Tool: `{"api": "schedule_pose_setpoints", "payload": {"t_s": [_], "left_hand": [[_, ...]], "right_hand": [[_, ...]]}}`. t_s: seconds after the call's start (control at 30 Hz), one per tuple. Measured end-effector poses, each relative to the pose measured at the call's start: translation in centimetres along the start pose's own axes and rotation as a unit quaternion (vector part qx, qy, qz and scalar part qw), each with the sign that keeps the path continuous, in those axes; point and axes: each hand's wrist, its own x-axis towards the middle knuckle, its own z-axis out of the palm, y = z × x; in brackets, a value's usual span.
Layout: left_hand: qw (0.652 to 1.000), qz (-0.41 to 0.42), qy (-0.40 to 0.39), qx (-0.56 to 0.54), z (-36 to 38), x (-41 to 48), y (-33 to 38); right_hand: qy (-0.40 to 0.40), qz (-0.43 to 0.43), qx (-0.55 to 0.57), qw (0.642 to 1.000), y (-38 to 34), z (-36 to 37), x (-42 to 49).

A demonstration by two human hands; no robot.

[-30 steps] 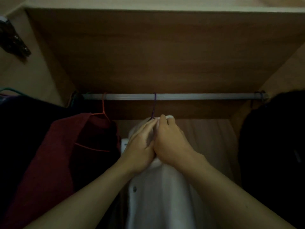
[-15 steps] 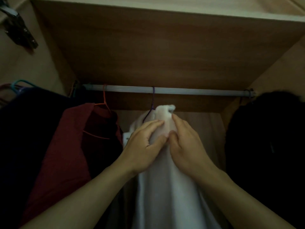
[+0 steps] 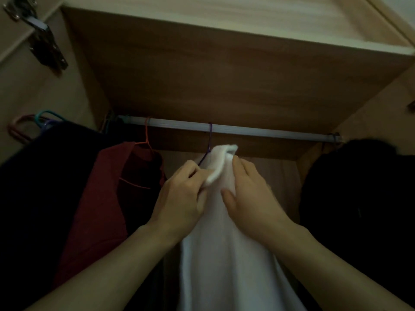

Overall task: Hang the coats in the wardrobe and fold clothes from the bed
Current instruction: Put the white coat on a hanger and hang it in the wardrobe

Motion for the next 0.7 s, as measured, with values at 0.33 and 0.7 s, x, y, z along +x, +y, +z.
{"api": "schedule_pose_setpoints", "payload": {"t_s": [0.33, 0.7], "left_hand": [[0.997, -0.066, -0.02, 0.023, -1.4, -1.7, 1.1], [0.987, -0.15, -0.047, -0.033, -2.6, -3.1, 3.9]], "right_hand": [[-0.017, -0.02, 0.031, 0.999, -2.3, 0.3, -1.2], [0.001, 0.022, -0.007, 1.0, -3.2, -2.0, -3.1]]}}
